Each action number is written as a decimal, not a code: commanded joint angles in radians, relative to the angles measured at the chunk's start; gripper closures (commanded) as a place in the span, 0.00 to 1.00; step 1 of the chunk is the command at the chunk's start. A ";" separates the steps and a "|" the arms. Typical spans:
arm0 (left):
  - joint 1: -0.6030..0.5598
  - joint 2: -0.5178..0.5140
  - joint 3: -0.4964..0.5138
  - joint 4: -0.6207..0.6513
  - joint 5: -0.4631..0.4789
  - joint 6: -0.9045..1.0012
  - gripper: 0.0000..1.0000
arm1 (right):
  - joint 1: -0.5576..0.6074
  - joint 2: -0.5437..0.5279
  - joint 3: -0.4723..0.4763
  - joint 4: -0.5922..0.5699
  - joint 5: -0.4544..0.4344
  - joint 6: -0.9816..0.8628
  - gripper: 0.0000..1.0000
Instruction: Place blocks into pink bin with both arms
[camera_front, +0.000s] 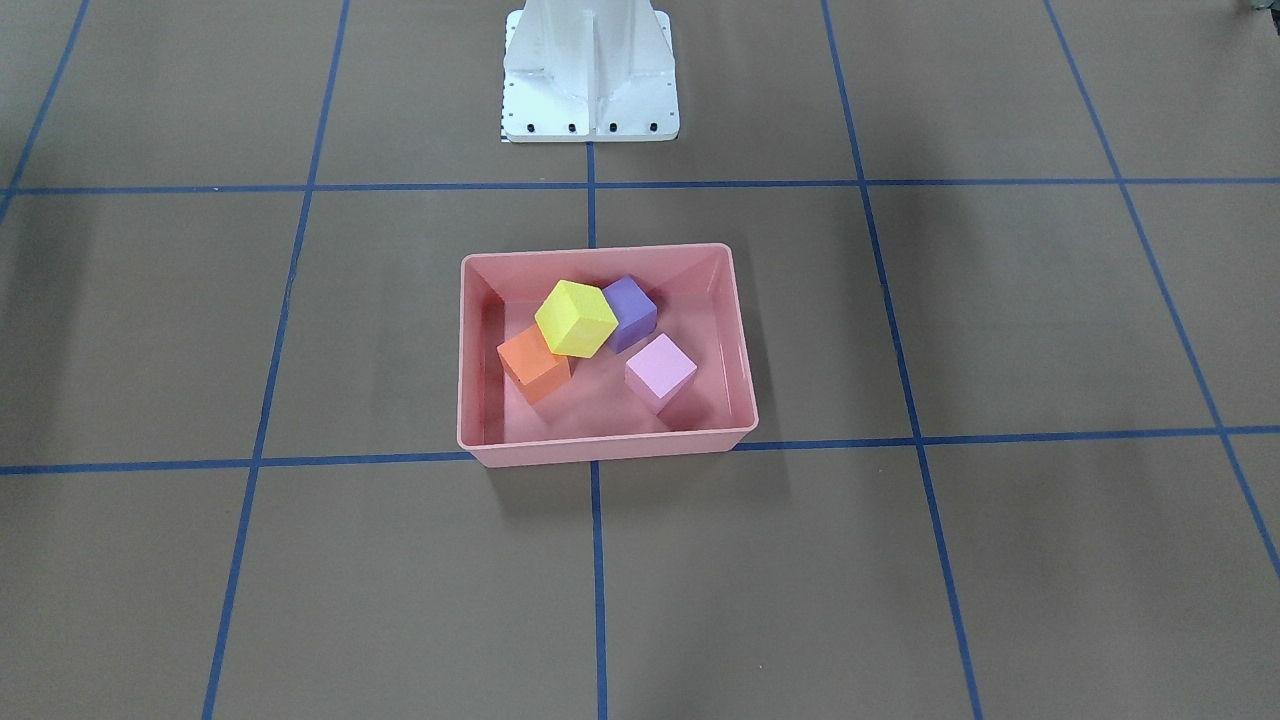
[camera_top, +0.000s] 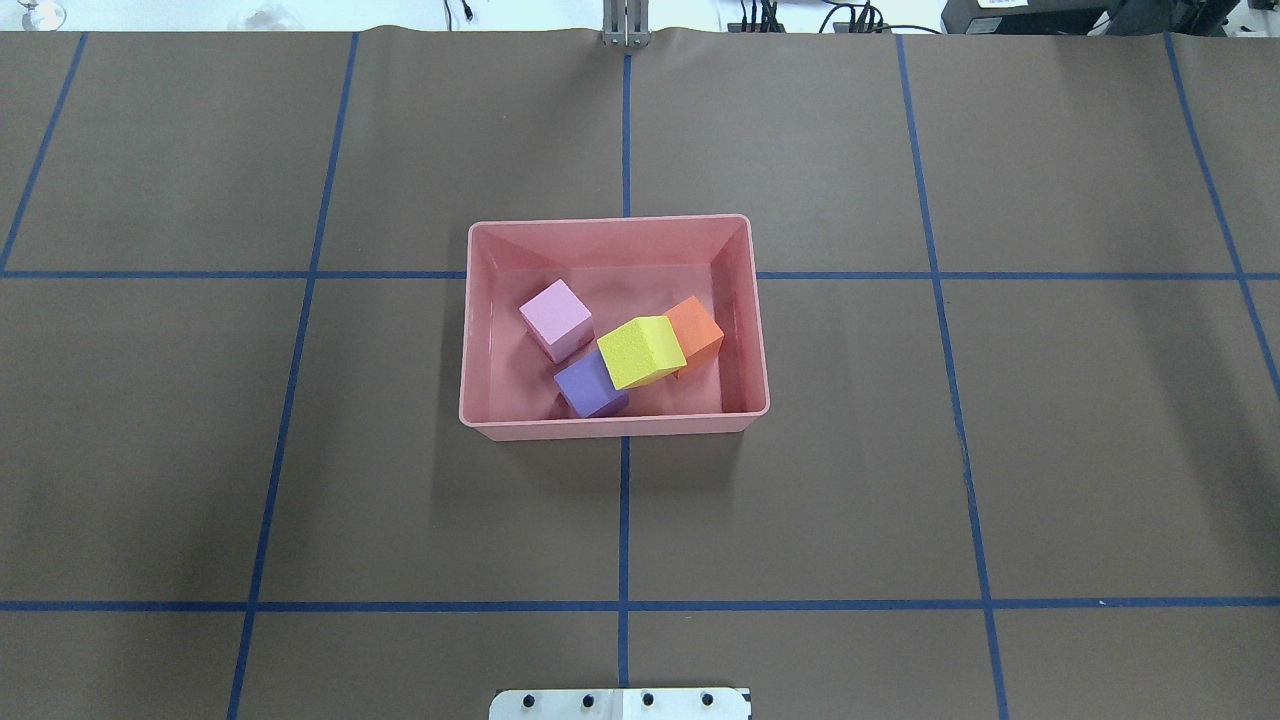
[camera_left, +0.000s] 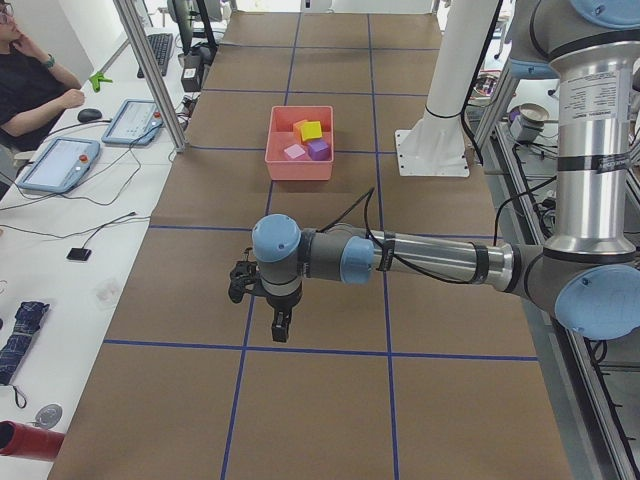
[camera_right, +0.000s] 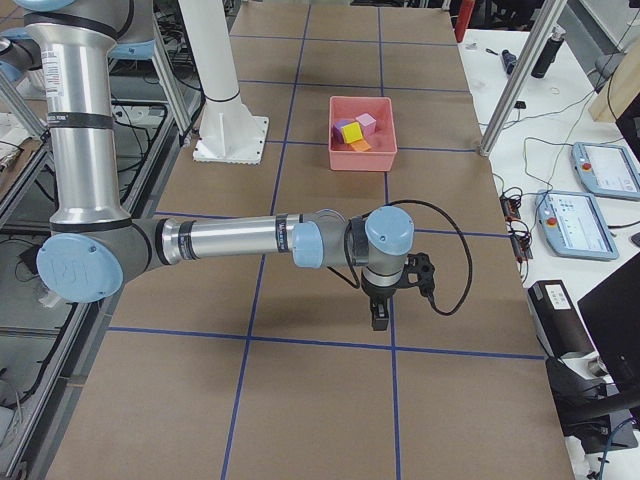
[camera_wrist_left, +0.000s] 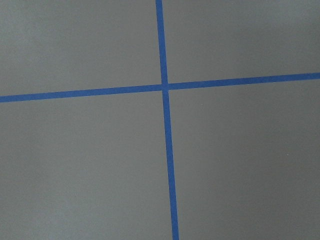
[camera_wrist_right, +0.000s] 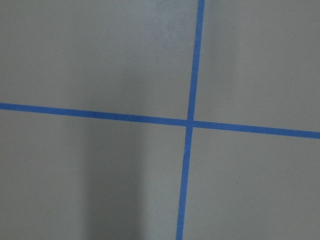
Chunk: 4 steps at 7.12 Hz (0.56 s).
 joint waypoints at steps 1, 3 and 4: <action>0.000 -0.002 0.002 -0.001 0.000 -0.001 0.00 | 0.023 -0.011 -0.003 0.000 0.073 -0.002 0.00; 0.000 -0.006 0.000 -0.001 0.021 0.000 0.00 | 0.023 -0.013 -0.003 0.002 0.066 -0.005 0.00; 0.000 -0.009 0.002 -0.001 0.023 -0.001 0.00 | 0.023 -0.013 -0.003 0.003 0.066 -0.005 0.00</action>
